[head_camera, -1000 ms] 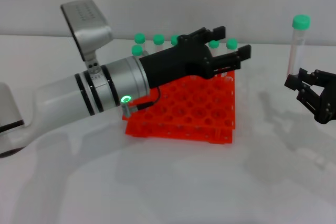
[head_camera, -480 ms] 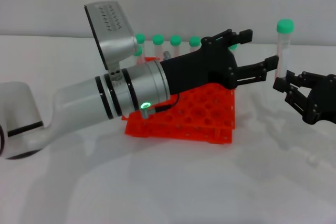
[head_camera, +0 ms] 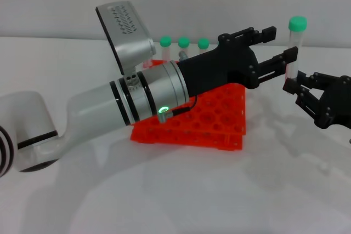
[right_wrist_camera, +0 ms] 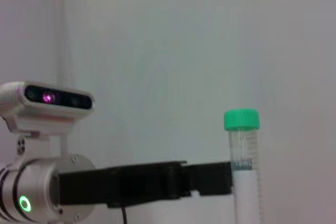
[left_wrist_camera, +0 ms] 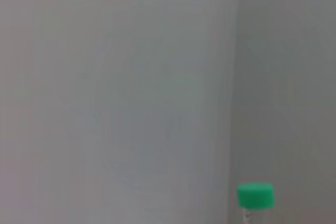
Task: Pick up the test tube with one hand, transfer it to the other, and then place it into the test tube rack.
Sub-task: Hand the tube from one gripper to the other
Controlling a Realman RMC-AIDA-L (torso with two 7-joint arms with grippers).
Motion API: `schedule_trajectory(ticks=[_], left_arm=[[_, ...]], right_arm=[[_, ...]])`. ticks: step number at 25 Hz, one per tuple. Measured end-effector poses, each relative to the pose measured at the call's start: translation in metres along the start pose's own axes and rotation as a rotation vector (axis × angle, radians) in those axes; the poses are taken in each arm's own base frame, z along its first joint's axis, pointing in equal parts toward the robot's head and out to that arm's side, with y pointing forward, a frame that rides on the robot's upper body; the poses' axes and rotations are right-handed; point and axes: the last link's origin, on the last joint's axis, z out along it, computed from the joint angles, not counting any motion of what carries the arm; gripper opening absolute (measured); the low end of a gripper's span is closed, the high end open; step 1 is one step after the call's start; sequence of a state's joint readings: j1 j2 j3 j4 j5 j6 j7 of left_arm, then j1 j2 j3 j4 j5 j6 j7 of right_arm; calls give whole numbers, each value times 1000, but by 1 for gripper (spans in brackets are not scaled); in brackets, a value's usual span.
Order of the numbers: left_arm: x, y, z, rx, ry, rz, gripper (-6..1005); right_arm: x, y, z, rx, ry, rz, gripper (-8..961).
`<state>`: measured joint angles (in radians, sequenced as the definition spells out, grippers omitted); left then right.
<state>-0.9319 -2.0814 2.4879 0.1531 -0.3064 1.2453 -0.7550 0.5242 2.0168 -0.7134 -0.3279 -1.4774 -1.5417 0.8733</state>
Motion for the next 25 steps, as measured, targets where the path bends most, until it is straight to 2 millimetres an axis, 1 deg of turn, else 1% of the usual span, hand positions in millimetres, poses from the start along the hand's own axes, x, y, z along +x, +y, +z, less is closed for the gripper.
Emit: schedule_trajectory(ticks=[1,10,16,25], left_arm=[[0,0,1,2,-3,-1,629],[0,1,9,5,-13,-4,561],[2,-1,8,27,5,-8,529],[3,2,10,12,15,13,492]], right_arm=[[0,0,0,-1,-2,1,190],[3,9,10,-28,-22,-16,191],[5,9,11,-10,-35,-17,191],[6,8,11,7,-39,-16,191]])
